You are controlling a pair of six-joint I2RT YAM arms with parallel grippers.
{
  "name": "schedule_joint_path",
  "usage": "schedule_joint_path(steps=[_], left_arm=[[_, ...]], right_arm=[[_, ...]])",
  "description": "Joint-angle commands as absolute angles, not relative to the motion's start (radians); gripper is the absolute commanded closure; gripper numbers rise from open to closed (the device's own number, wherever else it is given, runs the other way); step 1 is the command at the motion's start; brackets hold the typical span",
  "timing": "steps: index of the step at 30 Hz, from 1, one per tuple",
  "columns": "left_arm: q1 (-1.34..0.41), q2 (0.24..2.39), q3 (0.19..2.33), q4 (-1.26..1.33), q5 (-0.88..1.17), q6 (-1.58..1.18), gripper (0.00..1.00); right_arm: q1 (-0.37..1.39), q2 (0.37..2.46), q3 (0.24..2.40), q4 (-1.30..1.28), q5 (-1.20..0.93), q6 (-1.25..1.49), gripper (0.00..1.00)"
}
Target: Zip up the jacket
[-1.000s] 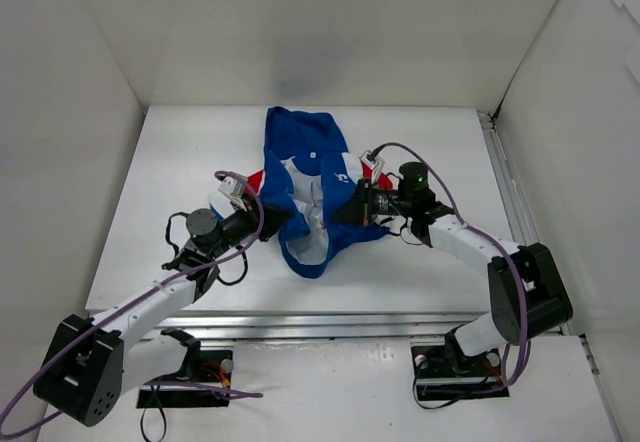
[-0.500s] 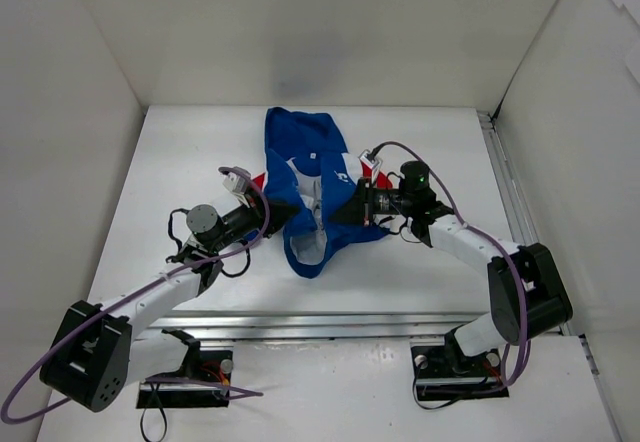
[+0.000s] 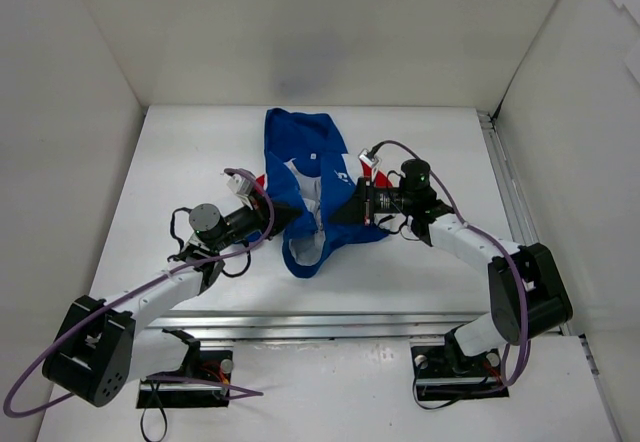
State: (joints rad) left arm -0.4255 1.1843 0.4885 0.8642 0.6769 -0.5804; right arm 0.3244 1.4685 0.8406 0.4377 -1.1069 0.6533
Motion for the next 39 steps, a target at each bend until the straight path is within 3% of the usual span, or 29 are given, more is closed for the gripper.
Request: schedule_joint_path(steps=[1, 39], left_arm=[[-0.43, 1.164, 0.545, 0.951, 0.695, -0.537, 0.95], [-0.457, 1.177, 0.54, 1.037, 0.67, -0.597, 0.95]], right_arm=[[0.318, 1.448, 0.896, 0.535, -1.146, 0.675, 1.0], [0.364, 1.529, 0.9, 0.571, -1.104, 0.7, 1.0]])
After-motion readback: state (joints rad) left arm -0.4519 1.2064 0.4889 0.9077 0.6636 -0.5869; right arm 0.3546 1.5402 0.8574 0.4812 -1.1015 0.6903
